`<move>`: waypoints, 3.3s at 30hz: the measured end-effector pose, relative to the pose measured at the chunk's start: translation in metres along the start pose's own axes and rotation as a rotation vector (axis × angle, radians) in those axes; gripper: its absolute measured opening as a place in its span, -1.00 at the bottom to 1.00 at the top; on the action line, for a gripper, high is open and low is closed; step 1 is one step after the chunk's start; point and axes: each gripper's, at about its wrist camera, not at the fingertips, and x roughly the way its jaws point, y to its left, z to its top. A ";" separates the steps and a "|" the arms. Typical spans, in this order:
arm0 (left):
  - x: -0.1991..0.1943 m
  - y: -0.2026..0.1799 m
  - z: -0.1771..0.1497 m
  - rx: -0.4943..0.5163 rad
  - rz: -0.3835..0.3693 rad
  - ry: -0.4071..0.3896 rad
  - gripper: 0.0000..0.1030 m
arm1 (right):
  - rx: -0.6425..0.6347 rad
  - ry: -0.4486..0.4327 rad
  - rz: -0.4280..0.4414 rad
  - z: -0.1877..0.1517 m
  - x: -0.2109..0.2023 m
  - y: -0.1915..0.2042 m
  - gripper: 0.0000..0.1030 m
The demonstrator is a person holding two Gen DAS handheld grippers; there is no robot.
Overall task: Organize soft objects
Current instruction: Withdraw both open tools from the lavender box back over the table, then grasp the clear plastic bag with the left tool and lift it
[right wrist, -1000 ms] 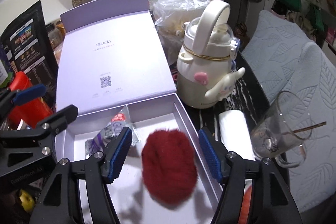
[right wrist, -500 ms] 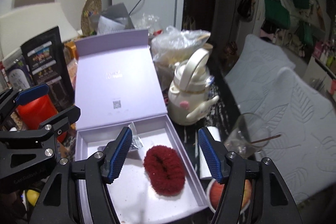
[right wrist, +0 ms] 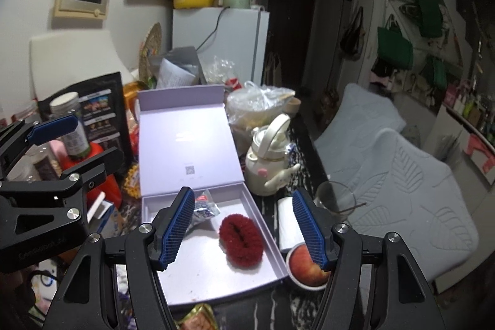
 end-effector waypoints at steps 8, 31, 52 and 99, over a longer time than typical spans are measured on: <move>-0.051 0.003 -0.003 -0.001 -0.028 -0.037 0.51 | -0.016 -0.055 -0.017 -0.009 -0.063 0.009 0.35; -0.134 -0.010 -0.086 0.044 -0.148 0.011 0.60 | 0.000 -0.025 0.003 -0.096 -0.184 0.030 0.64; -0.124 -0.059 -0.201 0.117 -0.408 0.218 0.59 | 0.165 0.125 0.043 -0.228 -0.177 0.024 0.65; -0.059 -0.083 -0.257 0.021 -0.566 0.478 -0.35 | 0.400 0.337 0.089 -0.325 -0.095 -0.022 0.65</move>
